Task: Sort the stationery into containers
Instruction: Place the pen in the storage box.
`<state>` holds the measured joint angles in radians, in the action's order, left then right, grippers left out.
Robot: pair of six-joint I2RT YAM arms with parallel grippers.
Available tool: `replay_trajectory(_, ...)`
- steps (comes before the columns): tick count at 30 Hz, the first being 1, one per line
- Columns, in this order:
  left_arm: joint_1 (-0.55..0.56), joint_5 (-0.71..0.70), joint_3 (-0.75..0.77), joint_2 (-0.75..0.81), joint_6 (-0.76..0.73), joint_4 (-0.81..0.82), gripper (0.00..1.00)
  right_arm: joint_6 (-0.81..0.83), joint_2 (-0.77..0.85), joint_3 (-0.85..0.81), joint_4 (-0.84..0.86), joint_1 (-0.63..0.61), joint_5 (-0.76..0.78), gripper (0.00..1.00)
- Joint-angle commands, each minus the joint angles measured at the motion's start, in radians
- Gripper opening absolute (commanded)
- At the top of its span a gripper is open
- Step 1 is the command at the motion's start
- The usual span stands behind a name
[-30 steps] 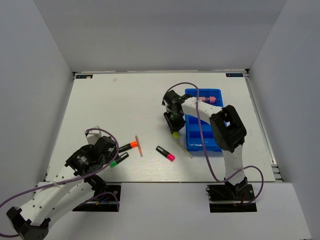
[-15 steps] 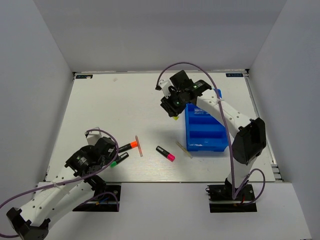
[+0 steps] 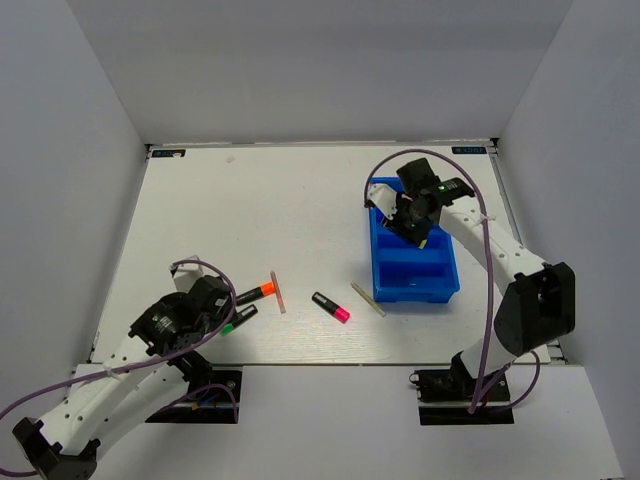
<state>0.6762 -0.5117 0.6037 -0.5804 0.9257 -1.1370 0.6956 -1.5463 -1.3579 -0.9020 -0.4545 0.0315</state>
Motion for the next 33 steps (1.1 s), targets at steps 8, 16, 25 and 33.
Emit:
replay_trajectory(8,-0.004,0.022,-0.021,0.001,0.005,0.037,0.88,0.433,0.062,0.227,0.201,0.123,-0.15,0.0)
replay_trajectory(16,-0.004,0.024,-0.028,-0.004,0.013,0.036,0.88,0.502,-0.001,0.175,0.216,0.163,-0.16,0.23)
replay_trajectory(25,-0.004,0.062,-0.048,-0.056,0.104,0.037,0.88,0.518,-0.002,0.204,0.255,0.177,-0.154,0.47)
replay_trajectory(33,-0.006,0.125,-0.071,-0.056,0.154,0.121,0.67,0.499,0.027,0.203,0.242,0.181,-0.189,0.58)
